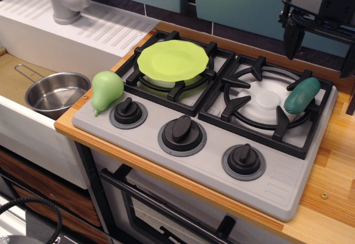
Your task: Put cucumber on plate and pear in pot or pan in sink
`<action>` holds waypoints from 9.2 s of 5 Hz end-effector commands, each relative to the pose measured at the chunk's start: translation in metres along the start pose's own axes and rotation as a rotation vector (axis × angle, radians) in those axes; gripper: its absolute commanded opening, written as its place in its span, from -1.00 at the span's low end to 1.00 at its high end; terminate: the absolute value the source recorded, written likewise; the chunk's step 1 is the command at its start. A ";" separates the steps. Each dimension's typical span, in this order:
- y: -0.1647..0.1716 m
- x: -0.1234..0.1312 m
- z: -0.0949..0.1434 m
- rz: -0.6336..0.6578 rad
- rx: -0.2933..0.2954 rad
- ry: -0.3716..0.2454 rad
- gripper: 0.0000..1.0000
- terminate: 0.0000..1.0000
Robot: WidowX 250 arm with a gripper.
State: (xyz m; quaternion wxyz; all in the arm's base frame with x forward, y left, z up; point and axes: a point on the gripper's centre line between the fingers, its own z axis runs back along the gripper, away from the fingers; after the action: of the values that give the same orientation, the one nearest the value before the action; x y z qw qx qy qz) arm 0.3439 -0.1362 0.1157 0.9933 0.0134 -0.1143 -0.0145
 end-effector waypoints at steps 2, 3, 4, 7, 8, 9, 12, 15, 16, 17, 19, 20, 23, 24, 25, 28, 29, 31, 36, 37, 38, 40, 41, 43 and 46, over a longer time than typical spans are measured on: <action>-0.001 -0.003 -0.014 0.003 -0.037 -0.022 1.00 -1.00; -0.003 -0.002 -0.028 0.011 -0.052 -0.048 1.00 -1.00; -0.006 0.000 -0.036 0.014 -0.054 -0.067 1.00 -1.00; -0.003 0.002 -0.038 -0.016 -0.047 -0.158 1.00 -1.00; -0.003 0.003 -0.040 -0.018 -0.040 -0.192 1.00 -1.00; -0.003 0.005 -0.043 -0.023 -0.037 -0.208 1.00 -1.00; -0.007 0.007 -0.059 -0.018 -0.050 -0.222 1.00 -1.00; -0.008 0.005 -0.059 -0.011 -0.033 -0.206 -1.00 -1.00; -0.010 0.005 -0.051 0.000 -0.053 -0.188 -1.00 -1.00; -0.013 0.007 -0.033 0.015 -0.061 -0.143 -1.00 -1.00; -0.011 0.017 0.015 -0.010 -0.027 -0.074 -1.00 -1.00; 0.002 0.021 0.025 -0.040 -0.018 -0.062 -1.00 -1.00; 0.061 0.021 0.010 -0.106 -0.026 -0.071 -1.00 -1.00; 0.082 0.009 0.000 -0.119 -0.045 -0.082 -1.00 -1.00; 0.101 -0.001 -0.004 -0.121 -0.049 -0.082 -1.00 -1.00; 0.154 -0.008 -0.007 -0.210 -0.088 -0.146 -1.00 -1.00; 0.171 0.000 -0.012 -0.242 -0.098 -0.168 -1.00 -1.00; 0.193 -0.002 -0.028 -0.280 -0.123 -0.189 -1.00 -1.00; 0.155 0.009 -0.012 -0.252 -0.045 -0.074 1.00 -1.00; 0.155 0.009 -0.012 -0.252 -0.045 -0.074 1.00 -1.00; 0.155 0.009 -0.012 -0.252 -0.045 -0.074 1.00 -1.00; 0.155 0.009 -0.012 -0.252 -0.045 -0.074 1.00 -1.00; 0.155 0.009 -0.012 -0.252 -0.045 -0.074 1.00 -1.00; 0.201 -0.011 0.025 -0.281 0.004 -0.063 1.00 -1.00; 0.240 -0.038 0.000 -0.231 0.028 -0.141 1.00 -1.00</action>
State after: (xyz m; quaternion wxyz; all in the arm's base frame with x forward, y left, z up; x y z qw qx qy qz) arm 0.3067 0.1031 0.0947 0.9799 0.0234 -0.1527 -0.1266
